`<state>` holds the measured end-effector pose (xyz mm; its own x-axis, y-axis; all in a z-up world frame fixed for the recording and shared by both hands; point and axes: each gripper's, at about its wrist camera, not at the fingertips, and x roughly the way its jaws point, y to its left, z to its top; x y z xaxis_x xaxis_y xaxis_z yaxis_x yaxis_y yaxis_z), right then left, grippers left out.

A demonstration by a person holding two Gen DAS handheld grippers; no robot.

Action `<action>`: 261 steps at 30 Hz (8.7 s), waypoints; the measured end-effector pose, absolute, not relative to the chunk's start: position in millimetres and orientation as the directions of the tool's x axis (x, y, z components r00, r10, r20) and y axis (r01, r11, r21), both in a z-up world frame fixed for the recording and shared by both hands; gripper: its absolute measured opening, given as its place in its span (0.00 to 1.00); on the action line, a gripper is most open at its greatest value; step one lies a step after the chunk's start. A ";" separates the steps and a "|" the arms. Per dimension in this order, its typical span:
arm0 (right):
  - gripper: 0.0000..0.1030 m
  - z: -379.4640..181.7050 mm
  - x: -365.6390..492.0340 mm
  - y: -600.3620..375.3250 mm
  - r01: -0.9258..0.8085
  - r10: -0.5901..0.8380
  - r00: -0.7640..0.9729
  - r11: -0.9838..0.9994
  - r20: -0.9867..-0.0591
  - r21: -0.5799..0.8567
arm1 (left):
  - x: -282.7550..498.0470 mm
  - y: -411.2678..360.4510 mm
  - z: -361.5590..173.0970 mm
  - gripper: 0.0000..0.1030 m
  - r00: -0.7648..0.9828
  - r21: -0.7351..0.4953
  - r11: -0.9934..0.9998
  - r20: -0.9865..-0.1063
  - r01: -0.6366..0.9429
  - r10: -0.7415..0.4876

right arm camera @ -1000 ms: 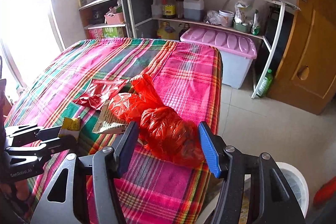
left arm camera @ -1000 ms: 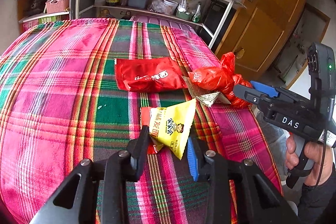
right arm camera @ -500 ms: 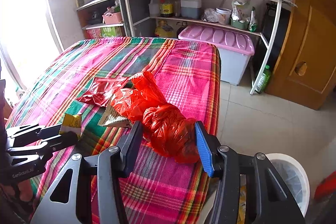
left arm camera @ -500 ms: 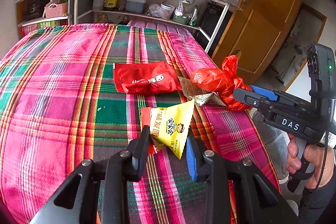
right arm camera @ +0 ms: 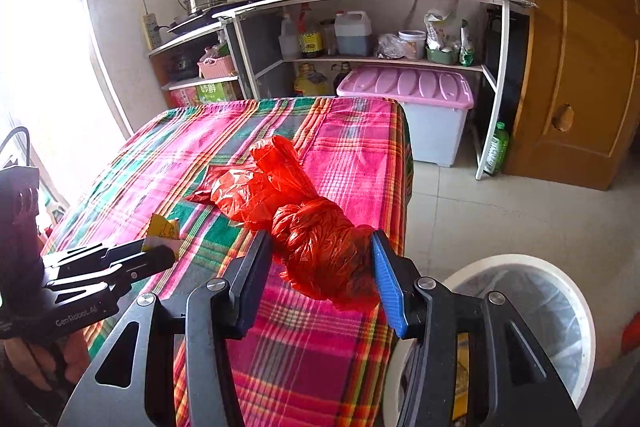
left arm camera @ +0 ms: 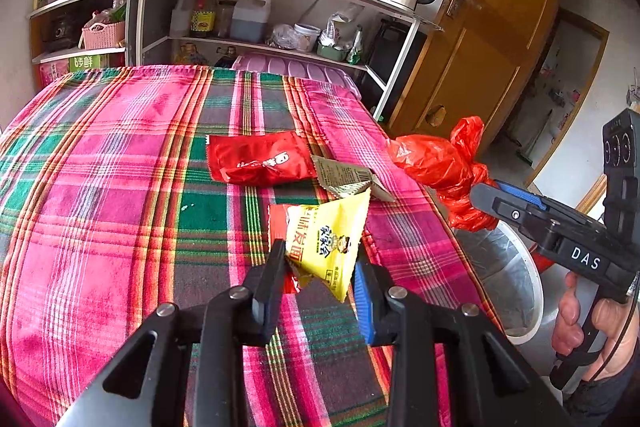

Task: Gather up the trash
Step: 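Carry the snack packet and red plastic bag over the trash bin with both tools, then open the left tool dropping the packet while the right tool drops the red bag, then withdraw both open tools from the bin and move them over the table, then grasp the red packet with the left tool while the right tool grasps the paper wrapper, then carry the red packet and paper wrapper over the trash bin with both tools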

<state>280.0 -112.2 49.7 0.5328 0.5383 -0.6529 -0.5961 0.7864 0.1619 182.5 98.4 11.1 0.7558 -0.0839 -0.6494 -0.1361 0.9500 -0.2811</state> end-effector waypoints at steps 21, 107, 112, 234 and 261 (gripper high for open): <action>0.49 49.2 241.7 -231.3 -0.406 0.446 0.631 0.887 -0.635 0.220 | 199.8 -11.1 37.6 0.31 0.759 -0.253 0.963 -0.609 0.089 -0.230; 0.51 53.2 202.7 -202.7 -0.496 0.520 0.592 0.837 -0.616 0.231 | 141.7 35.0 32.5 0.46 0.792 -0.291 0.957 -0.586 -0.010 -0.170; 0.51 54.2 200.7 -185.5 -0.527 0.535 0.575 0.821 -0.619 0.220 | 133.6 52.9 31.4 0.46 0.797 -0.295 0.954 -0.588 -0.049 -0.141; 0.16 44.1 246.1 -185.0 -0.496 0.478 0.573 0.849 -0.666 0.182 | 184.6 31.9 42.9 0.08 0.781 -0.186 0.977 -0.593 0.104 -0.196; 0.16 26.1 250.5 -293.2 -0.298 0.363 0.637 0.930 -0.680 0.217 | 226.8 -88.4 29.3 0.08 0.696 -0.216 0.933 -0.623 0.287 -0.358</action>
<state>250.5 -293.2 26.1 0.6372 0.3630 -0.6798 -0.2982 0.9296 0.2168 226.8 -88.4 29.3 0.6956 -0.3577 -0.6230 0.2866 0.9334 -0.2159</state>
